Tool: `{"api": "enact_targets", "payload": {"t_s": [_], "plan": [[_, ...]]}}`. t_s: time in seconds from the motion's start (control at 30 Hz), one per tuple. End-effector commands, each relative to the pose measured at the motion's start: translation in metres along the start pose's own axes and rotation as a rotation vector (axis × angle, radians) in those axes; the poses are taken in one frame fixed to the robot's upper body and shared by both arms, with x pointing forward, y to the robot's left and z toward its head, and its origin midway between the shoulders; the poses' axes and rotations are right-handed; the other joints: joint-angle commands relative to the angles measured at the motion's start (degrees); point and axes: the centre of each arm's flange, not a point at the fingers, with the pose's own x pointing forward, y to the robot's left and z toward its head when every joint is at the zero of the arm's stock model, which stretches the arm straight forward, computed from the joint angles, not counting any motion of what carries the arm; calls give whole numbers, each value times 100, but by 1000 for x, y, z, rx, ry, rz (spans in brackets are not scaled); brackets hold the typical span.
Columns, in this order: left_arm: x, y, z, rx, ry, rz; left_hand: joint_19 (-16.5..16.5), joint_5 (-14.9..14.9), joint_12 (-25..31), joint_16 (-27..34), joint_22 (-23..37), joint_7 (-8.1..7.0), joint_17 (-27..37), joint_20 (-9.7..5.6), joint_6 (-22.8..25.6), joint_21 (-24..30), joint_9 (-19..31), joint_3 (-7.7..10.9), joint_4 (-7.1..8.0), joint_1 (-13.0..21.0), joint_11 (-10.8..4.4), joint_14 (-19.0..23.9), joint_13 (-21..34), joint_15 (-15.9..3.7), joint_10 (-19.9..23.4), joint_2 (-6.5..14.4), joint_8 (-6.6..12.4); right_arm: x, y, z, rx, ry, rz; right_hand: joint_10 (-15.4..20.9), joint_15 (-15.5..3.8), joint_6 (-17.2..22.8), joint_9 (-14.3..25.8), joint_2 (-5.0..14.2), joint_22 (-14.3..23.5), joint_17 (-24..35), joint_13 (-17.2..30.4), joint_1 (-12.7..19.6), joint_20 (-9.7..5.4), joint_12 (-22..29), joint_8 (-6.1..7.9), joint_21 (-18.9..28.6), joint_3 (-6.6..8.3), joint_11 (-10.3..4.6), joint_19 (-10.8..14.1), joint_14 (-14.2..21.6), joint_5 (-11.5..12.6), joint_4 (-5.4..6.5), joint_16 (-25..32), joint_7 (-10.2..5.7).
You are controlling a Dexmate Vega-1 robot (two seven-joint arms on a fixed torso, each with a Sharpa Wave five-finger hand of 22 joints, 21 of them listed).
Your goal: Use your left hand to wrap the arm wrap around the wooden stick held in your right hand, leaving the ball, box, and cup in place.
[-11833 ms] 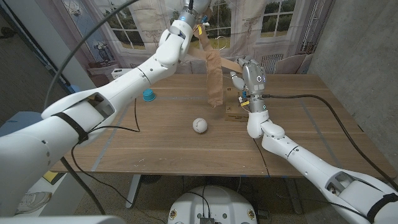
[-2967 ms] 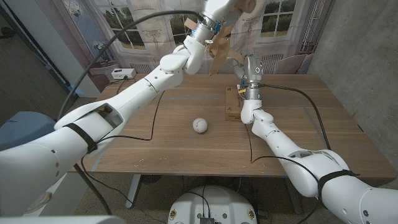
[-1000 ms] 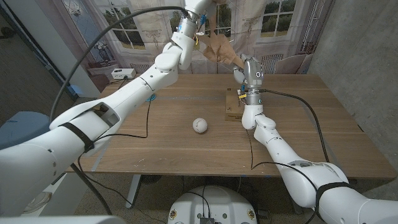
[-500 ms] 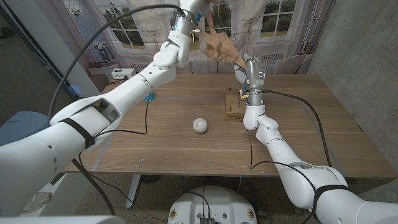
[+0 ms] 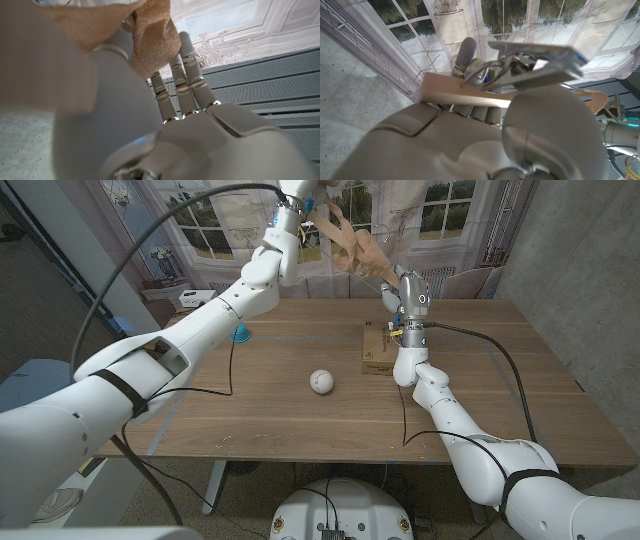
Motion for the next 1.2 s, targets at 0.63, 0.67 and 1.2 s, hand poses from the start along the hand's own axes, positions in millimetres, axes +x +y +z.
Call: {"api": "enact_targets", "payload": {"t_s": [0.63, 0.67, 1.2], "plan": [[-1, 10, -27, 100, 78, -69, 159, 45, 17, 14, 28, 691, 83, -1025, 837, 11, 19, 643, 359, 901, -15, 1061, 29, -1482, 68, 989, 19, -6, -9, -3, 116, -20, -14, -25, -300, 26, -29, 867, -2, 268, -5, -830, -519, 31, 22, -29, 37, -19, -4, -4, 32, -4, 30, -22], [-1, 10, -28, 98, 80, -69, 159, 44, 17, 15, 28, 690, 92, -1025, 837, 11, 19, 640, 361, 899, -4, 1057, 30, -1483, 69, 987, 17, -6, -10, 0, 120, -33, -14, -32, -299, 23, -25, 866, -2, 268, 11, -831, -521, 40, 25, -31, 37, -22, -10, -5, 32, -3, 30, -21], [9, 5, -18, 90, 51, -69, 157, 48, 7, -2, 27, 688, 103, -1025, 851, 3, 32, 644, 360, 902, -20, 1072, 40, -1477, 77, 989, 6, -8, -9, 32, 101, -165, 12, -43, -302, 1, -20, 865, -4, 269, 27, -846, -527, 66, 51, -46, 38, -34, -7, -14, 40, 9, 31, -21]]}}
